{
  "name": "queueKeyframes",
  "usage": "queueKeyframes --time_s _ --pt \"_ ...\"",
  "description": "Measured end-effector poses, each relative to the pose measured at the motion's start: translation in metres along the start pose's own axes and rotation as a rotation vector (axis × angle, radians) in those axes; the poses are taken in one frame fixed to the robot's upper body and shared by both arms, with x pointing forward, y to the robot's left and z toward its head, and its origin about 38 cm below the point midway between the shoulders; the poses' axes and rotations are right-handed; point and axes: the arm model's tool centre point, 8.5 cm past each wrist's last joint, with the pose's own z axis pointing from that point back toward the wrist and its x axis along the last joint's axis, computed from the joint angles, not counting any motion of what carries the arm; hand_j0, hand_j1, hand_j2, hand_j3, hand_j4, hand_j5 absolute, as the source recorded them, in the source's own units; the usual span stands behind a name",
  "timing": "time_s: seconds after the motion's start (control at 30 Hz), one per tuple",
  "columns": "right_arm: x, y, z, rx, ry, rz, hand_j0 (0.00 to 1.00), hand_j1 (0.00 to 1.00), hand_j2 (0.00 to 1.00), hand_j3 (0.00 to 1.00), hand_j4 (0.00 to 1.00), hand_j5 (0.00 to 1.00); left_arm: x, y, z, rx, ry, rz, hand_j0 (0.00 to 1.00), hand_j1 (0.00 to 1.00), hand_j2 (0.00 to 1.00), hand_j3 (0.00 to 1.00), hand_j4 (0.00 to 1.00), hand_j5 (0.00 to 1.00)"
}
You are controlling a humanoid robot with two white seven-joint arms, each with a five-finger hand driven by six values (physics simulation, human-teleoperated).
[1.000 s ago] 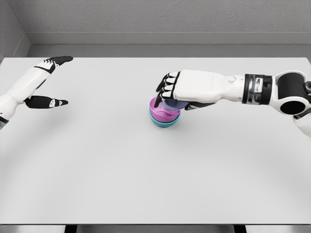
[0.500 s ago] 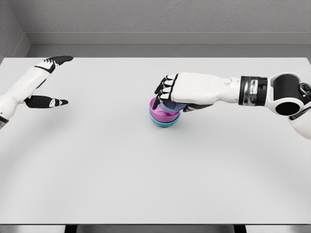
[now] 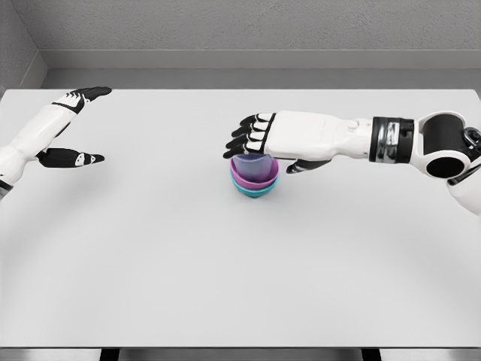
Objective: Stacking bowl and cup with both arms
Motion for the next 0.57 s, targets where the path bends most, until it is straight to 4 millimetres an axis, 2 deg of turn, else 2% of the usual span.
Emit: queueKeyframes --time_s 0.2,0.27,0.4,0.5,0.57 --pt "-0.011 -0.006 0.017 -0.002 0.046 0.006 1.0 1.0 1.0 1.0 1.0 1.0 0.0 0.0 0.0 -0.001 -0.001 0.0 1.0 1.0 1.0 1.0 1.0 1.0" --pt "-0.03 -0.007 0.041 -0.001 0.126 -0.005 1.0 1.0 1.0 1.0 1.0 1.0 0.0 0.0 0.0 -0.001 0.0 0.0 1.0 1.0 1.0 1.0 1.0 1.0" --pt "-0.078 0.001 0.113 0.027 0.349 -0.06 1.0 1.0 1.0 1.0 1.0 1.0 0.0 0.0 0.0 0.0 0.0 0.0 1.0 1.0 1.0 1.0 1.0 1.0" --pt "-0.095 0.008 0.151 0.045 0.452 -0.095 1.0 1.0 1.0 1.0 1.0 1.0 0.0 0.0 0.0 0.0 -0.001 0.0 1.0 1.0 1.0 1.0 1.0 1.0" --pt "-0.1 0.01 0.164 0.051 0.487 -0.106 1.0 1.0 1.0 1.0 1.0 1.0 0.0 0.0 0.0 0.0 -0.002 0.0 1.0 1.0 1.0 1.0 1.0 1.0"
